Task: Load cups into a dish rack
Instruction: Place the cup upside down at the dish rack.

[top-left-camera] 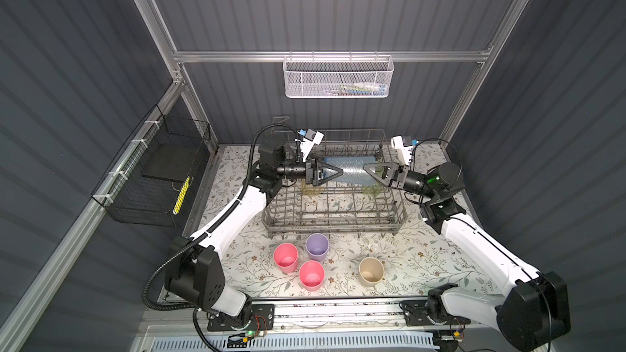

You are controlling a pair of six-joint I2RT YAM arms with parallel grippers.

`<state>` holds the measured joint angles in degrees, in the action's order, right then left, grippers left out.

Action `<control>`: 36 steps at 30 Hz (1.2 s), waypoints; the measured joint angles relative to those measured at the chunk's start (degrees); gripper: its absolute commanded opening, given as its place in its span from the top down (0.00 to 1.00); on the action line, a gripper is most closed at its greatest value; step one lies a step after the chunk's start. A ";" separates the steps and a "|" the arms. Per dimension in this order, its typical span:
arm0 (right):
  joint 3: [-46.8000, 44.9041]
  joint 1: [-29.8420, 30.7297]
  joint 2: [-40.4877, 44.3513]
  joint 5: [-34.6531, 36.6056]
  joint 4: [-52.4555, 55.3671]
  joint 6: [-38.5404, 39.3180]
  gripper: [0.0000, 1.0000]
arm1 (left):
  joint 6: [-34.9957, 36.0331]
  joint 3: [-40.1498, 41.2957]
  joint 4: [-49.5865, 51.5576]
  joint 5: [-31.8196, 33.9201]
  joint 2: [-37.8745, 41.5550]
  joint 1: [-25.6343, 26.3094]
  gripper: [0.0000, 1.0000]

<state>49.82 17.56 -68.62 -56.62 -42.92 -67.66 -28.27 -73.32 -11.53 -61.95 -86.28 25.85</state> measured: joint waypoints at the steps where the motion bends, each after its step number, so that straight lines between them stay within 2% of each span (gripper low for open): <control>1: 0.00 -0.02 -0.13 0.00 -0.04 -0.07 1.00 | 0.00 0.00 -0.15 -0.11 -0.07 0.00 0.24; 9: 0.00 -0.13 -0.76 -0.70 -1.90 -1.16 1.00 | -0.50 0.00 -1.46 -1.81 -0.26 -0.07 0.45; 15: 0.00 -0.24 -2.05 -1.36 -4.26 -2.49 0.95 | -0.50 0.00 -1.46 -1.81 -0.26 -0.22 0.56; 26: 0.00 -0.35 -2.62 -1.60 -4.61 -2.78 0.77 | -0.46 1.03 -1.77 -1.29 -0.22 0.00 0.57; 36: 0.00 -1.05 2.58 -0.96 4.55 2.54 0.63 | -0.48 1.03 -1.84 -0.61 -0.20 0.68 0.57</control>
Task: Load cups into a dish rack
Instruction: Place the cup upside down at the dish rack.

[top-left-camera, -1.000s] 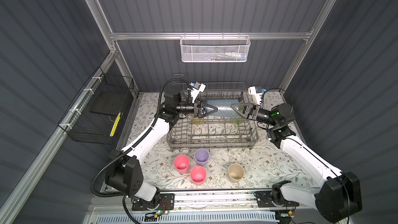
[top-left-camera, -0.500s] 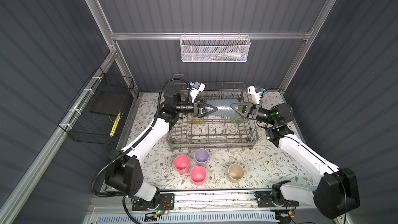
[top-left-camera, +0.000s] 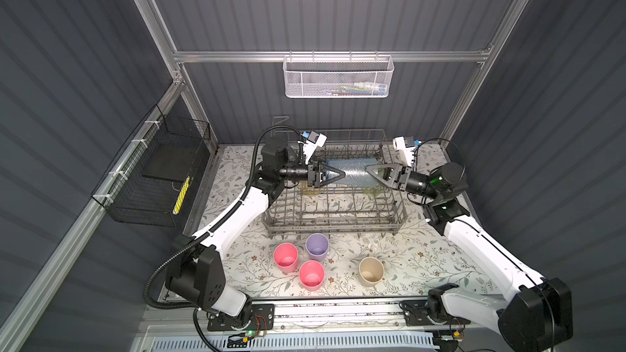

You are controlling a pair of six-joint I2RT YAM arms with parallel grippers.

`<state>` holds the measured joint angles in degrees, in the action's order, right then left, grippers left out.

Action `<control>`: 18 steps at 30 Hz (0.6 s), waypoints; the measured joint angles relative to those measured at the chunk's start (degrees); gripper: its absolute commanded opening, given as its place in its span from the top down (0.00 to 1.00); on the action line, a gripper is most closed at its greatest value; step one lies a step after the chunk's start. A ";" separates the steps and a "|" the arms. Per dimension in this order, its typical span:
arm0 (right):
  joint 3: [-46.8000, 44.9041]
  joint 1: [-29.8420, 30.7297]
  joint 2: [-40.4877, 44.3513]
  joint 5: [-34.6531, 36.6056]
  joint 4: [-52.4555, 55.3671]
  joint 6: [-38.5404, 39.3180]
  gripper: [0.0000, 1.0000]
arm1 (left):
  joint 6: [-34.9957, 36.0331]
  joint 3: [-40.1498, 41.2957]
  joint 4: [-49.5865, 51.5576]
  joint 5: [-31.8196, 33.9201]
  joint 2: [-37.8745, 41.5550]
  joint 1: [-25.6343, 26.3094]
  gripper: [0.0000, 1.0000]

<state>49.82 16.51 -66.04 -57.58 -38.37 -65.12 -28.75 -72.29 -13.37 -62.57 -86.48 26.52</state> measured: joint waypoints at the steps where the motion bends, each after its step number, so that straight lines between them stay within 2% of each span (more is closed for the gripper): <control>1: 0.00 -0.17 0.28 0.04 0.59 0.50 0.61 | 0.00 0.00 0.00 0.17 0.07 0.02 0.57; 18: -0.02 -4.81 6.88 0.44 10.10 6.32 0.55 | 0.07 0.15 0.39 4.37 2.16 -0.74 0.57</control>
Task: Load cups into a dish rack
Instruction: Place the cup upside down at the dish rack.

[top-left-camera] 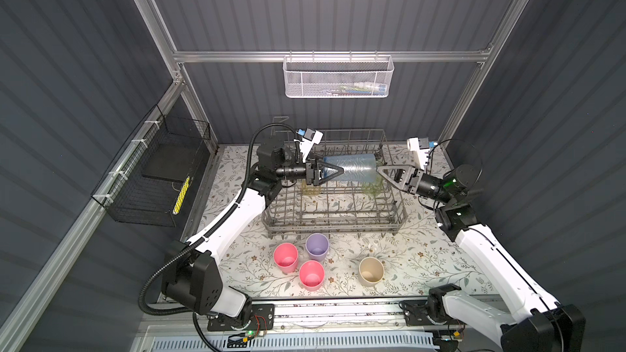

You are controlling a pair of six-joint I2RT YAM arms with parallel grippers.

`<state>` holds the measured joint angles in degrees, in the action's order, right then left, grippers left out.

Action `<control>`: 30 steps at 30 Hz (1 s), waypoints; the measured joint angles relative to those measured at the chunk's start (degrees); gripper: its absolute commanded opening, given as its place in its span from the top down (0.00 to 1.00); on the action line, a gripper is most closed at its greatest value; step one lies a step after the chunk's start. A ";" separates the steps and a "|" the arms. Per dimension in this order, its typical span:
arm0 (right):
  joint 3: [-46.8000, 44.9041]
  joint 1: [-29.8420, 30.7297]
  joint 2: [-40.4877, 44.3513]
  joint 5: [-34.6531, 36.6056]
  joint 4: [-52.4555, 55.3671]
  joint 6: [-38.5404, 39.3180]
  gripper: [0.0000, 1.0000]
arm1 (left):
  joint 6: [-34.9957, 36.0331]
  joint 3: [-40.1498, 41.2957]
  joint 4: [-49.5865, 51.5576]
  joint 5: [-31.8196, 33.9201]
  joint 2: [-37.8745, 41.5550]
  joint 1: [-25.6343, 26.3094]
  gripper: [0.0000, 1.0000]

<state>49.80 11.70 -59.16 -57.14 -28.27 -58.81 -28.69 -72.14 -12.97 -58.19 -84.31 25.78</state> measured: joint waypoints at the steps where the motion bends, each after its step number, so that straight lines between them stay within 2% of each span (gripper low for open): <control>1: 0.00 -0.48 0.63 0.15 1.53 0.76 0.55 | 0.17 -0.02 0.57 0.44 0.00 -0.13 0.57; 5: 0.48 -3.15 4.83 3.19 14.29 8.02 0.55 | 4.76 -3.30 10.36 4.90 -0.35 -0.39 0.57; 10: 4.50 -5.20 8.48 11.26 33.66 19.52 0.55 | 11.91 -13.77 23.67 12.66 -3.10 -0.44 0.57; 15: 7.17 -6.78 11.02 18.16 46.53 27.34 0.54 | 17.99 -24.13 35.82 20.85 -8.92 -0.15 0.58; 21: 8.63 -8.31 11.08 23.89 55.45 31.98 0.55 | 23.32 -35.69 49.90 31.39 -19.65 1.51 0.58; 30: 9.18 -9.33 10.36 28.59 61.66 34.64 0.55 | 27.02 -50.86 64.94 40.72 -30.34 4.04 0.59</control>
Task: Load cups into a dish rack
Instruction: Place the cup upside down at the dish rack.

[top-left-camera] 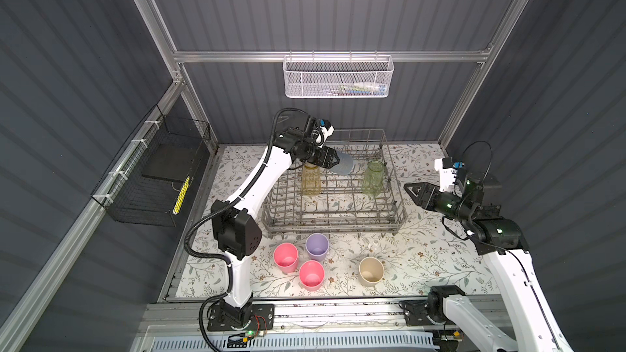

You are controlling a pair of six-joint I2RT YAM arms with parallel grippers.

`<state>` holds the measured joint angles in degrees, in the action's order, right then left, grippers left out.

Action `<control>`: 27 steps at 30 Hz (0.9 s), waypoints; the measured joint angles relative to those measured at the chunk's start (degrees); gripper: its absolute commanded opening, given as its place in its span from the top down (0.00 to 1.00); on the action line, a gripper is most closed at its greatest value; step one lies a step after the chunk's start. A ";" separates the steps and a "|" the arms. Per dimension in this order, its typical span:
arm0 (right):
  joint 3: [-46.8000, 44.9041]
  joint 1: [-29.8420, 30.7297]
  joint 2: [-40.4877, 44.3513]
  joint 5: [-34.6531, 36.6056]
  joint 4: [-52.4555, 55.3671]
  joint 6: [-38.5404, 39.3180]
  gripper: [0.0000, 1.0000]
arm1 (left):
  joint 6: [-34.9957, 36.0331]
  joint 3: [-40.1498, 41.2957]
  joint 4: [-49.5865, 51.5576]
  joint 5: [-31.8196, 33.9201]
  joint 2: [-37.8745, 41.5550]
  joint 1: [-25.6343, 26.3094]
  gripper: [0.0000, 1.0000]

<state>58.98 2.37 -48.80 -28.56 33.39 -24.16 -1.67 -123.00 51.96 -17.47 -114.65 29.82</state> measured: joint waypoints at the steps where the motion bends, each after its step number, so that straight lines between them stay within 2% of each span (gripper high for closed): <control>1: 0.00 -0.09 -0.04 0.24 0.31 0.13 0.55 | 0.26 -1.73 1.25 0.96 -0.76 0.35 0.59; 9: -0.15 -0.81 0.00 0.52 1.03 0.70 0.54 | 2.80 -10.91 10.05 7.54 -5.25 3.80 0.59; 17: -1.55 -1.70 0.02 0.26 1.09 1.27 0.54 | 4.31 -11.26 15.13 11.91 -5.81 6.08 0.59; 27: -3.08 -2.71 0.02 -1.01 0.87 1.25 0.54 | 4.57 -13.25 16.68 13.94 -7.65 6.54 0.59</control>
<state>55.90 -0.34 -48.77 -29.56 34.26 -22.92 2.90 -136.25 68.64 -3.53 -122.30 36.36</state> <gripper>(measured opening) 0.460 0.728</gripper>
